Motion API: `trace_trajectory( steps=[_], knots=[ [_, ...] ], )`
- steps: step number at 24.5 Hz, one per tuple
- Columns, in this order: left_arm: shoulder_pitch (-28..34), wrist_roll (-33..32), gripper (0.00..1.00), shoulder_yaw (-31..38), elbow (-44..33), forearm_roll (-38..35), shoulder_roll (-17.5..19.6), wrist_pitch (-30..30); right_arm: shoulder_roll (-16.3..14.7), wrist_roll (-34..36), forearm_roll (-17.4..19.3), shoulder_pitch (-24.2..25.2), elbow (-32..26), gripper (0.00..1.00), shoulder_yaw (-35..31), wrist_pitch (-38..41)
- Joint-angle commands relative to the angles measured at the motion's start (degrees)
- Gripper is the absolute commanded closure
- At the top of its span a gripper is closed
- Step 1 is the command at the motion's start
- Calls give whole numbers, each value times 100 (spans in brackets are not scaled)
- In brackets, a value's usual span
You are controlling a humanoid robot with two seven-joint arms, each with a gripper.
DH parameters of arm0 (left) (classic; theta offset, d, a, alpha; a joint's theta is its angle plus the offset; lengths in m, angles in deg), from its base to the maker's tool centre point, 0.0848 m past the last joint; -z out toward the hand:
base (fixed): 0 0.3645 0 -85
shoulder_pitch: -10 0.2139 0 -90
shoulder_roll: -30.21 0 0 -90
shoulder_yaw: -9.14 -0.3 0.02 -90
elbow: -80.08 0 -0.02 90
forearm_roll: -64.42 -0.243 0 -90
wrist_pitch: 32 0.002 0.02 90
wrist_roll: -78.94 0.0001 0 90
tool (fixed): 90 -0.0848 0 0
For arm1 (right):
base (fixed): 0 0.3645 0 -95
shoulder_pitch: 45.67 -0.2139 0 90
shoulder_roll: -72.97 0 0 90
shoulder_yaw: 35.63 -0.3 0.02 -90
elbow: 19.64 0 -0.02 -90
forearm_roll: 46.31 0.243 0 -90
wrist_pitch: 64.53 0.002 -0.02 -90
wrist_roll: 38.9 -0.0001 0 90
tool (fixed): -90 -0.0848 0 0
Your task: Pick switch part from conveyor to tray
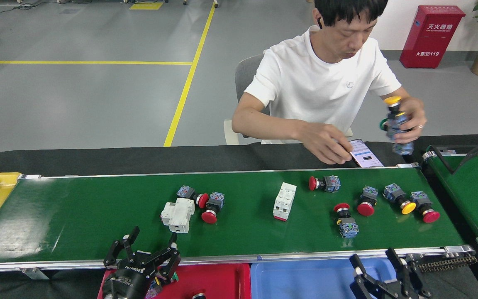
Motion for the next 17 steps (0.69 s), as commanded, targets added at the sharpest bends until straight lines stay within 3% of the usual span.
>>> trace_trajectory(
  steps=[1,2,4,8,12,17],
  knots=[
    [-155,4,0,-6,33,-19,-19,76,36,40,-344,-93,-84,2,62,-441],
    [-225,4,0,-6,86,-19,-19,84,115,40,-642,-189,-84,2,351,-766],
    [-314,4,0,-6,191,-28,-19,84,124,40,-862,-321,-84,2,756,-1303],
    [-481,4,0,-6,516,-28,-19,93,89,-232,-932,-787,48,2,1547,-2366],
    [-524,4,0,-6,604,-28,-19,93,89,-408,-994,-1473,690,2,2110,-2841],
    [-1122,13,0,-6,1439,-28,-37,225,89,-575,-1012,-2229,1718,2,2786,-3333]
  ],
)
